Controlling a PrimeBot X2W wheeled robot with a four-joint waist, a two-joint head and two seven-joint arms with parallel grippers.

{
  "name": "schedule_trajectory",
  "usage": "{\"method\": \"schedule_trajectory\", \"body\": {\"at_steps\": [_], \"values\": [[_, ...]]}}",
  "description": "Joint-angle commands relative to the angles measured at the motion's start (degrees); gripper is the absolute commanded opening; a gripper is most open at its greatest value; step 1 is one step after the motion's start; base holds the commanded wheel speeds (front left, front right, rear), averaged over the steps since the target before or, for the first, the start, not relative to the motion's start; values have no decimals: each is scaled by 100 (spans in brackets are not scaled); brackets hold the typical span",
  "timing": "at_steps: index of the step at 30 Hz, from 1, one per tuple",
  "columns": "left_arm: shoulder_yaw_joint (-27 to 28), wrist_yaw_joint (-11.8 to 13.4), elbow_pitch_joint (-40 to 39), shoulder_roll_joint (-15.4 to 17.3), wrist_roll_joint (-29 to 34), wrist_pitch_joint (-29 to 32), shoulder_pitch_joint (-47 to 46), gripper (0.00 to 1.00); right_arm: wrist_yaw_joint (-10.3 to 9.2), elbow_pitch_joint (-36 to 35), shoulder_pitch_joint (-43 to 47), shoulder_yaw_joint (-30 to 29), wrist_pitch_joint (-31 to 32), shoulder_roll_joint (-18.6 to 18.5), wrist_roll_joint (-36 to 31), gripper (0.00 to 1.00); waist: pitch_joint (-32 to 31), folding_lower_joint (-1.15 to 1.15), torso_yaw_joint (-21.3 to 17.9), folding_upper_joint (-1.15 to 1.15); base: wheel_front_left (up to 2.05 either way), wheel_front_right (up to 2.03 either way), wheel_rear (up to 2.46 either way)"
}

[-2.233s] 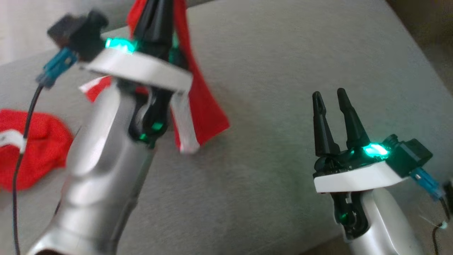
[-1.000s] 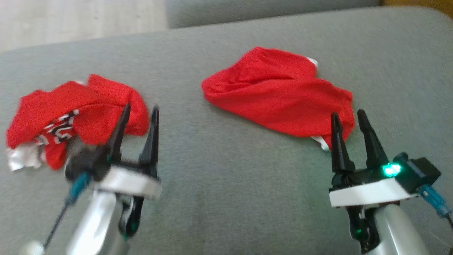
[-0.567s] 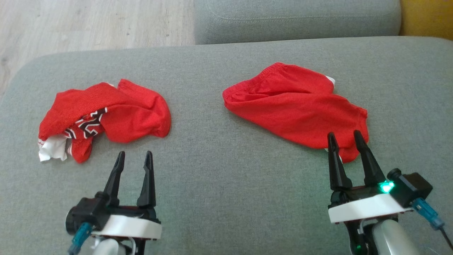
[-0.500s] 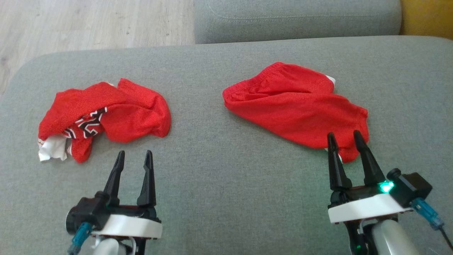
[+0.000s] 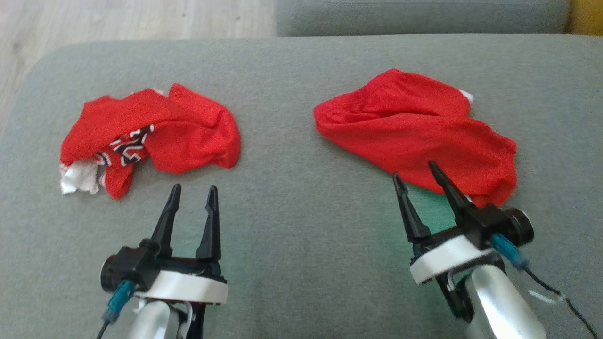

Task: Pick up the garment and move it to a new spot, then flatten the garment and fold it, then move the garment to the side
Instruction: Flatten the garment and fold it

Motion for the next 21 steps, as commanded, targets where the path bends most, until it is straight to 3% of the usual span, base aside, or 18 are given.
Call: {"method": "schedule_trajectory", "body": {"at_steps": [1,15,16,17,21], "values": [[154,-27,-141,5,-35,-29,-257,100,28,26,-321,175,-27,-102,-166,100,110,0,131,0,0,0,0],[-173,-34,15,-4,-331,-29,-597,100,28,2409,-1955,49,581,-468,-1534,100,610,0,744,0,0,0,0],[-175,-34,19,-4,-344,-29,-607,100,28,2541,-2019,19,583,-464,-1601,75,620,0,760,0,0,0,0],[-174,-34,22,-4,-354,-29,-612,100,28,2657,-2075,-20,562,-445,-1638,2,626,0,770,0,0,0,0],[-118,-34,37,-4,-356,-29,-601,100,28,2954,-2241,-107,265,-270,-1520,0,606,0,726,0,0,0,0]]}}
